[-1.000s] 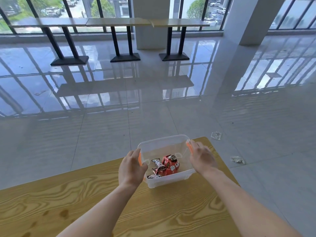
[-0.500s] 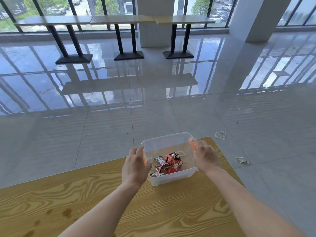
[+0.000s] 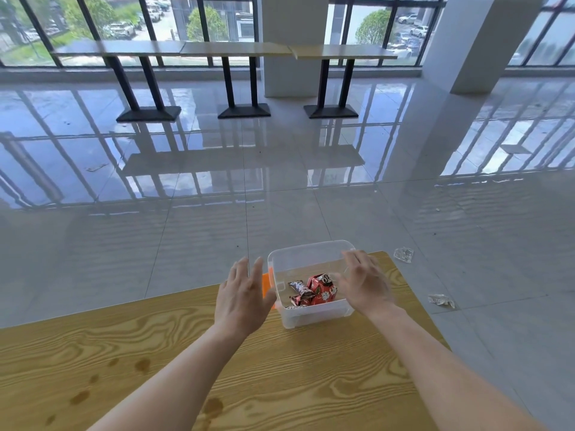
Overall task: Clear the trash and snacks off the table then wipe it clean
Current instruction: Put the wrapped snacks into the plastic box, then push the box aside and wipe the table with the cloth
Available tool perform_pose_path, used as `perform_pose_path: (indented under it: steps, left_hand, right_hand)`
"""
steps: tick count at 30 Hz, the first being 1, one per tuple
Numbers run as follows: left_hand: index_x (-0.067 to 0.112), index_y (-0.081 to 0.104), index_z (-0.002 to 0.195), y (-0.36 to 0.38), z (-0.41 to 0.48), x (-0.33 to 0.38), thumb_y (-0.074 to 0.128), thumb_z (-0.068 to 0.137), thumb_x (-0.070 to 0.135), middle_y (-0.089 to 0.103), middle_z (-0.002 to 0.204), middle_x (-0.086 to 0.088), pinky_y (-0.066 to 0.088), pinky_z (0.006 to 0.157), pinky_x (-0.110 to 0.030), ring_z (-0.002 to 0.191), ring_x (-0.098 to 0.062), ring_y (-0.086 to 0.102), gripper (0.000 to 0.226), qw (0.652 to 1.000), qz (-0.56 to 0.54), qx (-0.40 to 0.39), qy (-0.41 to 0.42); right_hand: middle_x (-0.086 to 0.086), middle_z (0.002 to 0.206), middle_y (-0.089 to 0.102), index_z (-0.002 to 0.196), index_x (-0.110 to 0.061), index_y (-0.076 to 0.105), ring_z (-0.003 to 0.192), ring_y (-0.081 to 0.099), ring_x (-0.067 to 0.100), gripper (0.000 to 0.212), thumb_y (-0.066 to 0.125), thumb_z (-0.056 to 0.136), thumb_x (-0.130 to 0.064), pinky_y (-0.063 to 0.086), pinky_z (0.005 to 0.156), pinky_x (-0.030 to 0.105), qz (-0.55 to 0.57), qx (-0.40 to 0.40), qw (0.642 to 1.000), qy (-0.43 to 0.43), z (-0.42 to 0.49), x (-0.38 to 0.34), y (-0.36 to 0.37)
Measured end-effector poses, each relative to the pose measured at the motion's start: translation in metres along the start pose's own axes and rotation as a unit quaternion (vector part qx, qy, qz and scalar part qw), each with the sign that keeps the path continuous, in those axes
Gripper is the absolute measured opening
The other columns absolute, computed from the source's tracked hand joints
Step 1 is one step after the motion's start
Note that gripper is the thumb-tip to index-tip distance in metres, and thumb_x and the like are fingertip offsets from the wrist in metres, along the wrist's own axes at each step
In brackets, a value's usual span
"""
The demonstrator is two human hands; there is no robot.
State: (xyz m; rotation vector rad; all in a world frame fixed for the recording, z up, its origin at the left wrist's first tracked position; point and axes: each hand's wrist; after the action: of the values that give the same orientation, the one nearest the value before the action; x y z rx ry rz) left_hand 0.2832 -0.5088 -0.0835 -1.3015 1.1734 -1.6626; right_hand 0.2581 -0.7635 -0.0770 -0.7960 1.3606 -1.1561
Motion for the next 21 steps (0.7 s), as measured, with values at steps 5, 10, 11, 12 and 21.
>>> perform_pose_path:
  steps: [5,10,11,12,21]
  left_hand:
    - [0.021,0.018,0.151,-0.025,-0.019,-0.010,0.049,0.092,0.051,0.023,0.158,-0.013,0.029,0.114,-0.053,0.147,-0.032,0.016,0.073,0.998,0.057,0.007,0.021]
    - [0.022,0.012,0.153,-0.053,-0.041,-0.023,0.046,0.093,0.048,0.014,0.161,-0.014,0.022,0.117,-0.056,0.149,-0.033,0.008,0.074,0.996,0.086,0.026,0.020]
    - [0.022,0.012,0.153,-0.059,-0.045,-0.025,0.046,0.093,0.047,0.014,0.161,-0.015,0.023,0.116,-0.056,0.149,-0.033,0.008,0.074,0.995,0.088,0.032,0.020]
    - [0.021,0.012,0.153,-0.065,-0.049,-0.028,0.047,0.093,0.047,0.014,0.161,-0.015,0.023,0.116,-0.057,0.149,-0.034,0.008,0.073,0.995,0.089,0.040,0.022]
    - [0.021,0.015,0.154,-0.114,-0.094,-0.073,0.051,0.092,0.046,0.016,0.161,-0.016,0.022,0.116,-0.056,0.148,-0.034,0.011,0.075,0.993,0.059,0.098,0.007]
  right_hand:
    - [0.006,0.140,0.053,0.143,-0.014,0.047,0.133,0.043,0.030,0.053,0.059,0.096,-0.032,0.040,0.109,0.040,0.003,-0.018,1.000,-0.021,-0.015,-0.028,-0.011]
    - [0.005,0.133,0.056,0.137,-0.016,0.051,0.123,0.049,0.028,0.048,0.061,0.094,-0.037,0.042,0.101,0.037,-0.007,-0.024,0.998,-0.051,-0.026,-0.060,-0.023]
    - [0.006,0.132,0.057,0.136,-0.015,0.051,0.122,0.050,0.028,0.048,0.061,0.094,-0.036,0.043,0.099,0.037,-0.009,-0.024,0.998,-0.054,-0.028,-0.067,-0.026]
    - [0.006,0.132,0.056,0.137,-0.015,0.051,0.122,0.050,0.029,0.048,0.061,0.094,-0.035,0.044,0.099,0.038,-0.012,-0.027,0.998,-0.058,-0.030,-0.074,-0.029]
    - [0.004,0.132,0.057,0.140,-0.016,0.049,0.123,0.049,0.026,0.049,0.059,0.094,-0.031,0.046,0.093,0.037,-0.009,-0.016,0.994,-0.110,-0.057,-0.151,-0.038]
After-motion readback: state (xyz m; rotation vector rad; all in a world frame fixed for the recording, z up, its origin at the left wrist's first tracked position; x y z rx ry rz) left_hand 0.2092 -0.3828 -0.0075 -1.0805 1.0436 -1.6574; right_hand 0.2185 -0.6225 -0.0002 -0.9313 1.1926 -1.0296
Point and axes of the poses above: each hand's wrist, its own z-axis towards the middle knuckle, its own y-axis out of the palm, x = y × z
